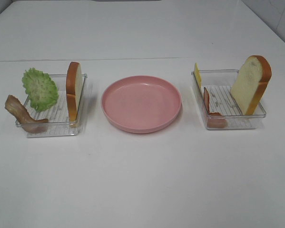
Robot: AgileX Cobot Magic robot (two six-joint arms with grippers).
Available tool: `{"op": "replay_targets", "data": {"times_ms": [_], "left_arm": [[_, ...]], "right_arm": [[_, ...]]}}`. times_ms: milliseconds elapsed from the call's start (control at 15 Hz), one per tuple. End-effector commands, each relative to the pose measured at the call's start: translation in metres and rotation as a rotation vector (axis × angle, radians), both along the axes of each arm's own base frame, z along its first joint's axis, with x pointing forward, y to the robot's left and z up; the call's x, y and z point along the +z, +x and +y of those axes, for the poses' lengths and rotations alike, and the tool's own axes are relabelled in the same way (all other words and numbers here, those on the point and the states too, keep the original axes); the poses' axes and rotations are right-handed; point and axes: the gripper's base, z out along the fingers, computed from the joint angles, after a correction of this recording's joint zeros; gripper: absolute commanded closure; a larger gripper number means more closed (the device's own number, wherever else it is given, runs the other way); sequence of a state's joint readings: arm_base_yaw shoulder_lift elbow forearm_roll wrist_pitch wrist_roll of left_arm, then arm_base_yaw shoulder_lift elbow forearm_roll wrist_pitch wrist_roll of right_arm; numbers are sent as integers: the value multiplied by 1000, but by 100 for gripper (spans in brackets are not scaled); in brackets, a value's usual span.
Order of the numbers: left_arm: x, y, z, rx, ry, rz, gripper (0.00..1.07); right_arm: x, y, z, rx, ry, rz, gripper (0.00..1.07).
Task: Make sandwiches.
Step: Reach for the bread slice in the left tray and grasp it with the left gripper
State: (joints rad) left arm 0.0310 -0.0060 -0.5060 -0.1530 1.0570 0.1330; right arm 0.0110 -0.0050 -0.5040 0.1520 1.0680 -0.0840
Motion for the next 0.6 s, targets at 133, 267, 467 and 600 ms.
{"op": "replay_targets", "data": {"times_ms": [133, 267, 467, 600], "left_arm": [[-1, -2, 0, 5, -4, -24, 26], [-1, -2, 0, 5, -4, -24, 26], [-1, -2, 0, 5, -4, -24, 26], [-1, -2, 0, 5, -4, -24, 26]], "right_arm": [[0, -1, 0, -9, 8, -19, 27], [0, -1, 0, -9, 8, -19, 27], [0, -1, 0, -9, 8, -19, 27], [0, -1, 0, -9, 8, -19, 27]]}}
